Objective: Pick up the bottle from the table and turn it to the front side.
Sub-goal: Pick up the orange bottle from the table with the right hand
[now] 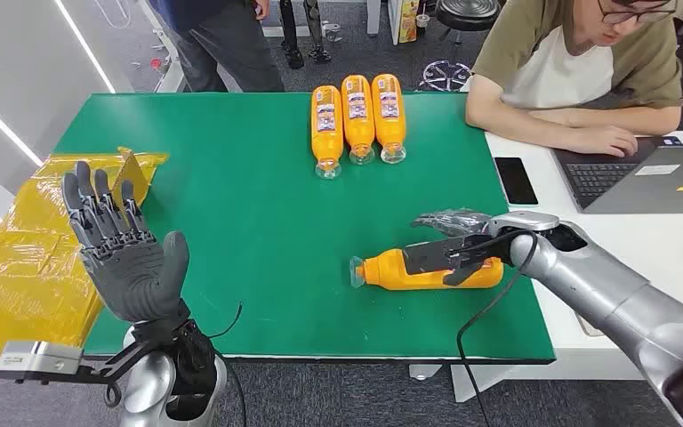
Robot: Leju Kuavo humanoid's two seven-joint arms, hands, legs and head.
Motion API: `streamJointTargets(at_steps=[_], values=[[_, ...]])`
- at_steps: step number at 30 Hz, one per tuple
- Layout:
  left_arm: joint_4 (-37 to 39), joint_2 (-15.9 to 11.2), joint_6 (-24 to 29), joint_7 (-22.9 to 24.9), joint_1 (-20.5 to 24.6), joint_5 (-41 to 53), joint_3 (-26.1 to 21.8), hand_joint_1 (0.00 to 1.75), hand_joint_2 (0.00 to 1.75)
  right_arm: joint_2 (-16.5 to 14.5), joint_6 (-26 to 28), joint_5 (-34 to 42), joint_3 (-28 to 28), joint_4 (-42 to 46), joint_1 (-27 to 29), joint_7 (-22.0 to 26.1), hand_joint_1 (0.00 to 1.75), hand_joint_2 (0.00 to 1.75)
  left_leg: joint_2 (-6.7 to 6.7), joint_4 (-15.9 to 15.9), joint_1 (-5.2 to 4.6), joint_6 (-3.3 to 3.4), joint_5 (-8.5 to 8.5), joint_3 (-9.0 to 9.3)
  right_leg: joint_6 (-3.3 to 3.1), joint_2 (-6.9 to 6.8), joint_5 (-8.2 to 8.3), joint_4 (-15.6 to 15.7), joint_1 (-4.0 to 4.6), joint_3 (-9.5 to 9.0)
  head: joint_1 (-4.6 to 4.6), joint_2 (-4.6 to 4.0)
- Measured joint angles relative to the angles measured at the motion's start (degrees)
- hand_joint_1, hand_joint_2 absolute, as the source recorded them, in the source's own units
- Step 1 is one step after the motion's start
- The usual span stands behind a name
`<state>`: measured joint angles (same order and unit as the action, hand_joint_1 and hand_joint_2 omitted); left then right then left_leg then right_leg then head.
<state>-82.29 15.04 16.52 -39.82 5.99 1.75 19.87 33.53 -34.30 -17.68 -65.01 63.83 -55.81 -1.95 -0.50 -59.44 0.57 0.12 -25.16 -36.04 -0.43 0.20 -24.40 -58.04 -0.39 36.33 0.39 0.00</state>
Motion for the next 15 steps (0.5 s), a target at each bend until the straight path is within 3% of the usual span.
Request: streamJointTargets(at_steps=[9, 15], values=[[0.0, -0.03, -0.34, 0.11, 0.1, -0.79, 0.38, 0.0, 1.75, 9.87, 4.33, 3.78, -6.65, 9.09, 1.76, -3.81, 0.0, 1.75, 0.01, 0.0, -0.01, 0.06, -0.06, -0.03, 0.07, 0.01, -0.05, 0.03, -0.01, -0.02, 0.01, 0.0], [0.0, -0.09, -0.1, 0.11, 0.26, -1.47, 1.19, 0.0, 1.75, 10.52, 11.43, -0.74, -7.57, 7.09, 5.8, -2.26, 0.0, 1.75, 0.04, 0.02, 0.01, 0.08, -0.09, 0.07, 0.15, 0.02, -0.11, 0.05, 0.01, -0.12, -0.01, 0.0]])
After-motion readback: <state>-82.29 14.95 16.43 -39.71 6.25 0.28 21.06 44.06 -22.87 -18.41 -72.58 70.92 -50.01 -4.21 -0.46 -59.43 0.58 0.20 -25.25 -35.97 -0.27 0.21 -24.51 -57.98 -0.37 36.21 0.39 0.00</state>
